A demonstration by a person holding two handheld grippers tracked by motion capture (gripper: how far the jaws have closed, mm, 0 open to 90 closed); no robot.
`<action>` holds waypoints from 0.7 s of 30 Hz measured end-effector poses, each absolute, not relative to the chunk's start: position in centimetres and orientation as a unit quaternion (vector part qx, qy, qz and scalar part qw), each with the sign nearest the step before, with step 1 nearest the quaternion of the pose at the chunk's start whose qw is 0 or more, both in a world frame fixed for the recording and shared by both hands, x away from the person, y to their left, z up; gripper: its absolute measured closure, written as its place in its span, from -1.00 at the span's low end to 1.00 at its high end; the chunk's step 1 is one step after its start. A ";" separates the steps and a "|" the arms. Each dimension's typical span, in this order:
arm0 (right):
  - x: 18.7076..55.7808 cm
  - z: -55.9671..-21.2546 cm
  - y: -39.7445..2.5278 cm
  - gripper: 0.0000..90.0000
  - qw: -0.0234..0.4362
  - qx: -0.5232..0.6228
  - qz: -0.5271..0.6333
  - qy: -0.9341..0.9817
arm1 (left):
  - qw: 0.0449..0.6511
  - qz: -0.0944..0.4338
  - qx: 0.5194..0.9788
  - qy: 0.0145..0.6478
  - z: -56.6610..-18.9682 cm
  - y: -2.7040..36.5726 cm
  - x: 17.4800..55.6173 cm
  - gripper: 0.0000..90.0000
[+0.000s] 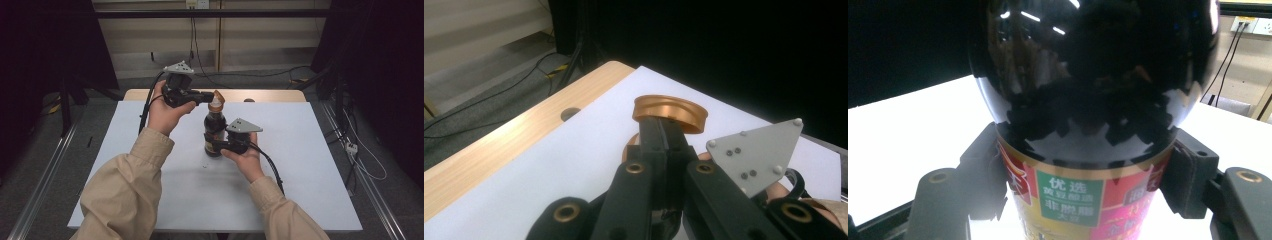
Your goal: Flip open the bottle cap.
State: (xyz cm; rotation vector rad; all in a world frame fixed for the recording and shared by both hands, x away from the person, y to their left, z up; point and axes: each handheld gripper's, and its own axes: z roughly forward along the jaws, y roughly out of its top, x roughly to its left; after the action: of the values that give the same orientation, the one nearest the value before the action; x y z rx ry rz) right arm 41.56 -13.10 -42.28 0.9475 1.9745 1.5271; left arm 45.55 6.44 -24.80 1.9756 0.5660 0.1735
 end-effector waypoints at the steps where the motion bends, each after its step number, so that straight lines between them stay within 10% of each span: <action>1: 41.6 -42.3 -13.1 -0.31 0.234 0.345 0.556 0.719 | 0.513 0.071 0.823 0.235 -24.8 6.4 45.6 1.00; 21: 41.6 -42.3 -13.1 -0.31 0.234 0.344 0.556 0.720 | 0.523 0.063 0.820 0.224 -24.2 5.0 45.8 1.00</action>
State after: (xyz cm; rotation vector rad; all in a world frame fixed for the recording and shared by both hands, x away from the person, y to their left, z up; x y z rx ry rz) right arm 41.56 -13.06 -42.28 0.9453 1.9758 1.5255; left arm 45.79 5.01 -24.23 1.9622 0.5365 0.1501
